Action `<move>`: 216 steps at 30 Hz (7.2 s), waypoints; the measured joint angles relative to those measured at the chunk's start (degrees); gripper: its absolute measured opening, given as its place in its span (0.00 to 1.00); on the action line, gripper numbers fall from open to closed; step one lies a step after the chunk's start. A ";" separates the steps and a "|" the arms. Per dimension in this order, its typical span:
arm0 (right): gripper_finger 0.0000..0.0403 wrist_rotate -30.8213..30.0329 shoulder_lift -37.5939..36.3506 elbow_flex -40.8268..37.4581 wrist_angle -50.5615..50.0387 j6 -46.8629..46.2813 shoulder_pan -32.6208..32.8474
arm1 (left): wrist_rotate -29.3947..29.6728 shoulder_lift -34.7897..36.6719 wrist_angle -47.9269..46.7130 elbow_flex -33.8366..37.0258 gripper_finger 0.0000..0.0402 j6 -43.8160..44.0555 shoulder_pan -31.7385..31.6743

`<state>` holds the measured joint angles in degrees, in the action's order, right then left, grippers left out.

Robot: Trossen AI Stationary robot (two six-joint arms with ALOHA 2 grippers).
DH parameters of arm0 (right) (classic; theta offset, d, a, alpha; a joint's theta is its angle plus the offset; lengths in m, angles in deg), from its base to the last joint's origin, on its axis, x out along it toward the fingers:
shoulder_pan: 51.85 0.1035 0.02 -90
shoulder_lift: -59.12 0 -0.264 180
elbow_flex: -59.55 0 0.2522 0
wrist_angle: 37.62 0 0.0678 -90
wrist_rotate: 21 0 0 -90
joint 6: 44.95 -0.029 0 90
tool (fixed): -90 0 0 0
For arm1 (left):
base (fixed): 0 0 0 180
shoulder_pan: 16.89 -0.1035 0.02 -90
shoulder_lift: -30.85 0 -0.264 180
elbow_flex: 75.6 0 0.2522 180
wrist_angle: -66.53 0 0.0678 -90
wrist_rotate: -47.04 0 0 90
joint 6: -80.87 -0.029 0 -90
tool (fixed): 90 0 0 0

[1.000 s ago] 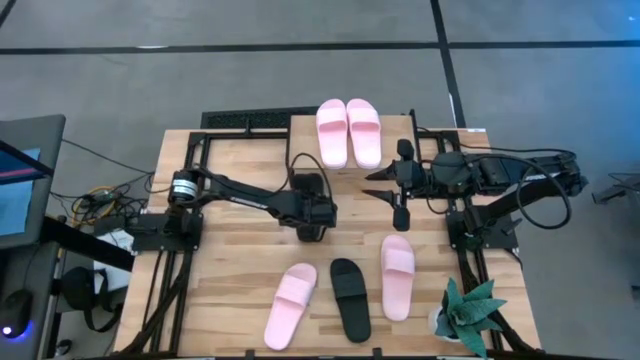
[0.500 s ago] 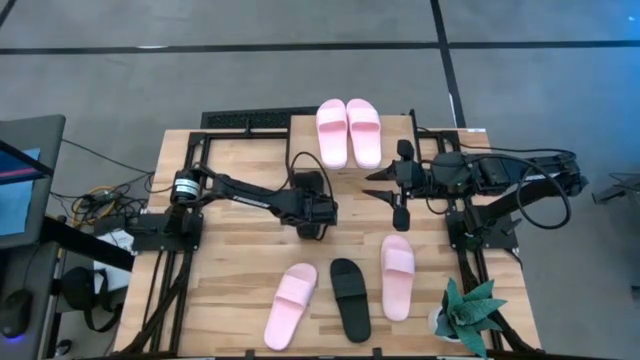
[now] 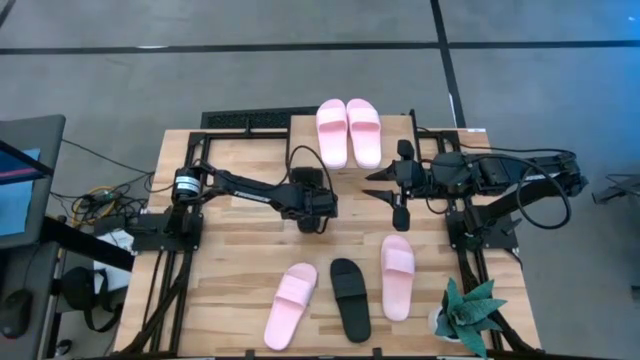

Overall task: Pick and place slides into the shelf
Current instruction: Put the left black slide under the shelf, then put the black slide under the shelf

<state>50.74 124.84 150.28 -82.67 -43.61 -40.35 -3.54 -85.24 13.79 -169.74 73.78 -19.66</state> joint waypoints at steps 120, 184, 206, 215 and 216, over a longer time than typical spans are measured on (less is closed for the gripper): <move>0.31 1.83 8.84 -0.04 -13.38 -10.86 7.38 | -14.67 7.66 -51.45 -21.55 0.29 20.58 12.29; 0.29 -4.80 25.87 -0.15 -18.64 -28.52 21.30 | -8.22 26.51 -44.30 10.47 0.29 32.37 15.05; 0.29 -6.58 40.41 -0.02 -4.25 -32.89 26.93 | -4.17 26.51 -45.55 10.47 0.29 28.81 14.75; 0.29 -7.36 41.46 -0.02 -4.64 -31.67 27.98 | -4.04 26.51 -45.31 10.47 0.29 28.83 14.72; 0.29 -7.38 41.46 -0.02 -4.90 -31.18 28.00 | -4.04 26.51 -45.31 10.47 0.29 28.83 14.70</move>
<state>43.36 166.30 150.25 -87.57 -74.79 -12.35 -7.58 -58.73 -31.52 -159.27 102.61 -4.97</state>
